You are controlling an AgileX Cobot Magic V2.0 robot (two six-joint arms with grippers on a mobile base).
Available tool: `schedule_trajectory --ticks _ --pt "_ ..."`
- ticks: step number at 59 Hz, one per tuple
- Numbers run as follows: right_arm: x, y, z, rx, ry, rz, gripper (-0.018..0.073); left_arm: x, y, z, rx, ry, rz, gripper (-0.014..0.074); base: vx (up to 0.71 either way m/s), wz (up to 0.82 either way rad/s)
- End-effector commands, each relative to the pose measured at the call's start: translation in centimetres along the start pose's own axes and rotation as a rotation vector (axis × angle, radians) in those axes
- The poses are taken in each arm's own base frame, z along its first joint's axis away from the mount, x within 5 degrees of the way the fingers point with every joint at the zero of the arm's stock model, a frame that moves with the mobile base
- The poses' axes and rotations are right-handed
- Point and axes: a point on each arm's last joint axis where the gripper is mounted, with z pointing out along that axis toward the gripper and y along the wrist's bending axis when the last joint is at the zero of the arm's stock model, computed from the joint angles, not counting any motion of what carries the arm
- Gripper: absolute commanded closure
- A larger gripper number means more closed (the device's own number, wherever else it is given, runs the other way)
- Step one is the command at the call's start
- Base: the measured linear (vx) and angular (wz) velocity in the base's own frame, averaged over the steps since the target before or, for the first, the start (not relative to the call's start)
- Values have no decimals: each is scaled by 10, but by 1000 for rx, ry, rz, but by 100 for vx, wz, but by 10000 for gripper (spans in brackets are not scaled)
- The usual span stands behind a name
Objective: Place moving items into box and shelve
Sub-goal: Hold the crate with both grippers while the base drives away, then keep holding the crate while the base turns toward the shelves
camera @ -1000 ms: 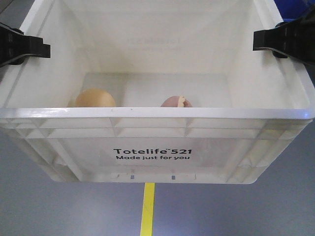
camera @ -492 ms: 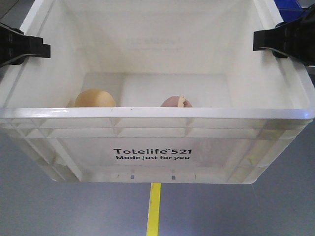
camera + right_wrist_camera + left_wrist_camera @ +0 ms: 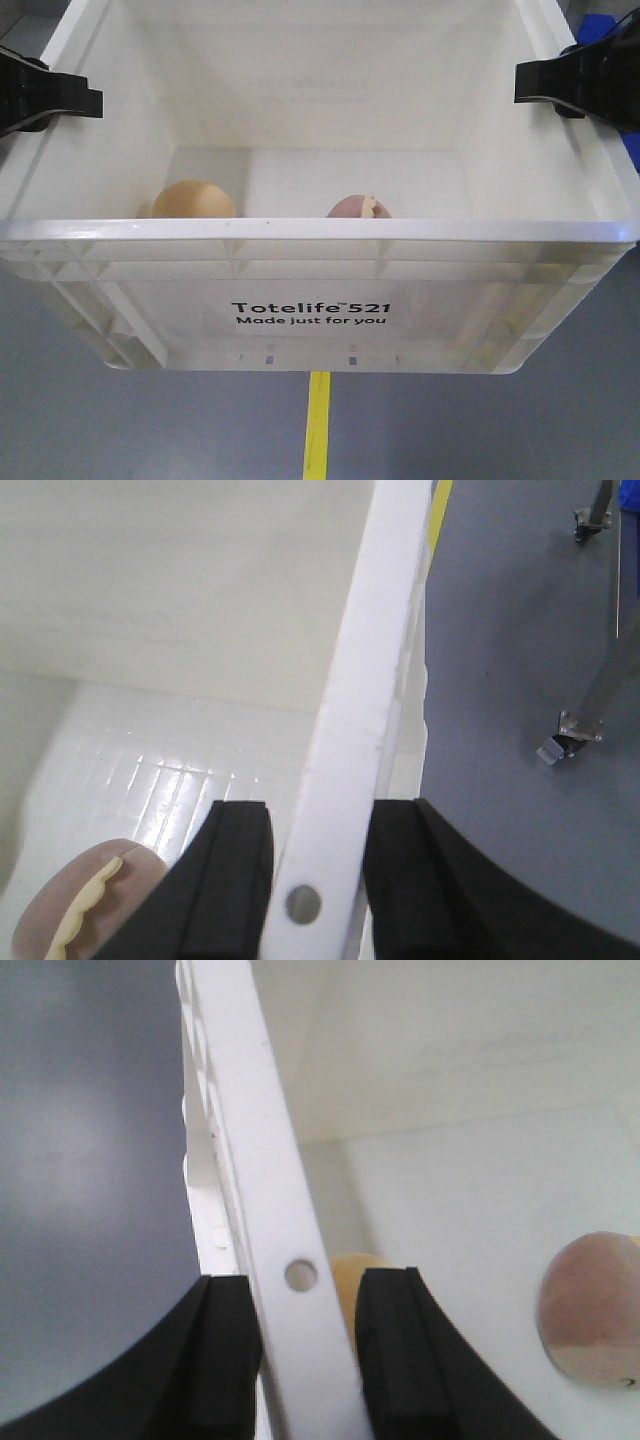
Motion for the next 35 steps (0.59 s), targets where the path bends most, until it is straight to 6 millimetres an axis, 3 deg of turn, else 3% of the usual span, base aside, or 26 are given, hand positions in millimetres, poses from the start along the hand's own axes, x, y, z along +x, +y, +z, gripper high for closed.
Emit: schedule_trajectory --ticks 1,35 --pt "-24 2 -20 -16 -203 12 568 -25 -11 -26 51 -242 6 603 46 -1" --pt "-24 2 -20 -15 -203 11 568 -25 -11 -26 51 -242 6 603 46 0"
